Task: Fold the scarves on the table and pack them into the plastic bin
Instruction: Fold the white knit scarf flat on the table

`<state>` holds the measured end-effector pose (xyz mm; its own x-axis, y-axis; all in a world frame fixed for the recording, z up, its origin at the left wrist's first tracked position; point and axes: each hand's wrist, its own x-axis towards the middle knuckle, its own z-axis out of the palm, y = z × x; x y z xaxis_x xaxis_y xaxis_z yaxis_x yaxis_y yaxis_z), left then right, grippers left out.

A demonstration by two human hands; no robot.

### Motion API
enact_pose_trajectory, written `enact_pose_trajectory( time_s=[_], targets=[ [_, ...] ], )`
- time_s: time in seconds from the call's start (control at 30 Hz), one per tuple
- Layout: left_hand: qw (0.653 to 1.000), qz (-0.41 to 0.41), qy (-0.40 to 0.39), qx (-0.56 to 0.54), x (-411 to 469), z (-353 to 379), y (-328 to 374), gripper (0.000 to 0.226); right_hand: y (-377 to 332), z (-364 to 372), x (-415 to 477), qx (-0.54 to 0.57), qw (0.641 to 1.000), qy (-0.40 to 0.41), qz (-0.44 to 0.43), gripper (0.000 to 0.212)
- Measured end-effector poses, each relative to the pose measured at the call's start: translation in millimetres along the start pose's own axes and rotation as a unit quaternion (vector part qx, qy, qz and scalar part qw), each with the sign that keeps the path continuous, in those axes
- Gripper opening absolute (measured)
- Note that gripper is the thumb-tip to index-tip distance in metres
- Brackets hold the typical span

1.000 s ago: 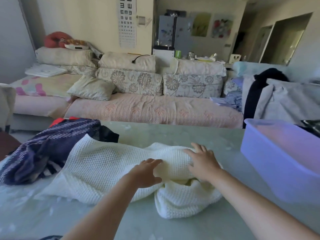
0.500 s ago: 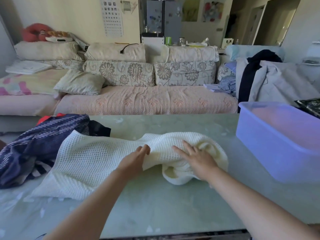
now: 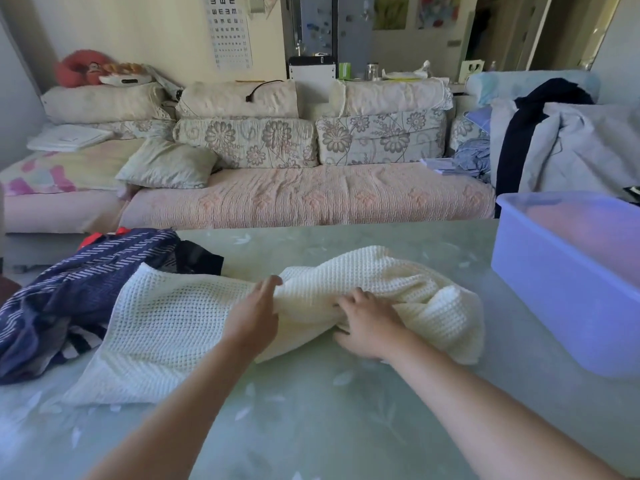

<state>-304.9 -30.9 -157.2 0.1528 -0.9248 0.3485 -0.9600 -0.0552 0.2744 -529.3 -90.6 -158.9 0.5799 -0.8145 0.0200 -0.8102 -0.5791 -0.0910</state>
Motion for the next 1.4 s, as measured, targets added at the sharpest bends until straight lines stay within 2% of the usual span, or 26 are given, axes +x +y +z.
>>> enact_pose_trajectory(
  time_s=[0.07, 0.1, 0.17, 0.27, 0.33, 0.4, 0.5, 0.57, 0.63, 0.67, 0.73, 0.8, 0.87, 0.93, 1.0, 1.07, 1.17, 1.3, 1.4],
  targets=[
    [0.996, 0.083, -0.01, 0.016, -7, 7, -3, 0.052, -2, 15, 9, -0.071, 0.997, -0.008, 0.013, 0.086],
    [0.995, 0.092, -0.021, 0.03, -9, 11, -9, 0.055, 1, 20, 12, -0.094, 0.995, -0.007, 0.015, 0.093],
    [0.997, 0.042, -0.052, 0.039, -4, 14, -18, 0.061, 11, 25, 19, -0.112, 0.994, 0.004, 0.014, 0.103],
    [0.996, -0.003, -0.08, -0.026, 13, 11, -22, 0.057, 27, 19, 24, -0.103, 0.994, 0.035, -0.02, 0.109],
    [0.995, 0.019, -0.073, -0.063, 23, 5, -20, 0.056, 37, 7, 26, -0.086, 0.992, 0.077, -0.043, 0.103],
    [0.995, 0.032, -0.044, -0.087, 29, -5, -21, 0.058, 47, -8, 26, -0.084, 0.987, 0.132, -0.044, 0.084],
    [0.995, -0.019, 0.064, -0.08, 40, -21, -33, 0.058, 70, -13, 27, -0.121, 0.968, 0.22, -0.012, 0.051],
    [0.989, -0.073, 0.109, -0.063, 42, -24, -48, 0.058, 77, -13, 23, -0.146, 0.968, 0.196, 0.065, 0.041],
    [0.988, -0.096, 0.12, 0.013, 37, -18, -58, 0.06, 72, -11, 21, -0.19, 0.964, 0.118, 0.147, 0.042],
    [0.986, -0.084, 0.132, 0.056, 34, -14, -57, 0.061, 67, -9, 21, -0.208, 0.96, 0.088, 0.164, 0.042],
    [0.986, -0.031, 0.154, 0.051, 31, -9, -43, 0.053, 52, -2, 24, -0.201, 0.968, 0.073, 0.133, 0.045],
    [0.994, 0.031, 0.1, -0.023, 31, -7, -22, 0.032, 34, 0, 29, -0.154, 0.979, 0.108, 0.077, 0.051],
    [0.997, 0.062, 0.005, -0.048, 30, 5, -11, 0.021, 20, 2, 34, -0.085, 0.986, 0.139, 0.028, 0.049],
    [0.995, 0.053, -0.082, 0.01, 26, 22, -16, 0.029, 8, 5, 37, -0.051, 0.992, 0.115, -0.02, 0.051],
    [0.989, 0.028, -0.126, 0.078, 24, 34, -31, 0.045, 2, 12, 38, -0.036, 0.995, 0.061, -0.067, 0.058],
    [0.987, 0.01, -0.132, 0.092, 23, 38, -44, 0.059, 2, 20, 40, -0.045, 0.995, 0.029, -0.089, 0.053],
    [0.988, -0.023, -0.151, 0.003, 28, 35, -53, 0.074, 2, 16, 45, -0.039, 0.994, 0.052, -0.085, 0.033],
    [0.986, -0.047, -0.148, -0.064, 36, 22, -53, 0.062, 17, -5, 49, -0.079, 0.988, 0.1, -0.089, 0.02],
    [0.985, -0.043, -0.122, -0.111, 37, -3, -53, 0.052, 28, -20, 42, -0.089, 0.995, 0.026, -0.024, 0.017]
  ],
)
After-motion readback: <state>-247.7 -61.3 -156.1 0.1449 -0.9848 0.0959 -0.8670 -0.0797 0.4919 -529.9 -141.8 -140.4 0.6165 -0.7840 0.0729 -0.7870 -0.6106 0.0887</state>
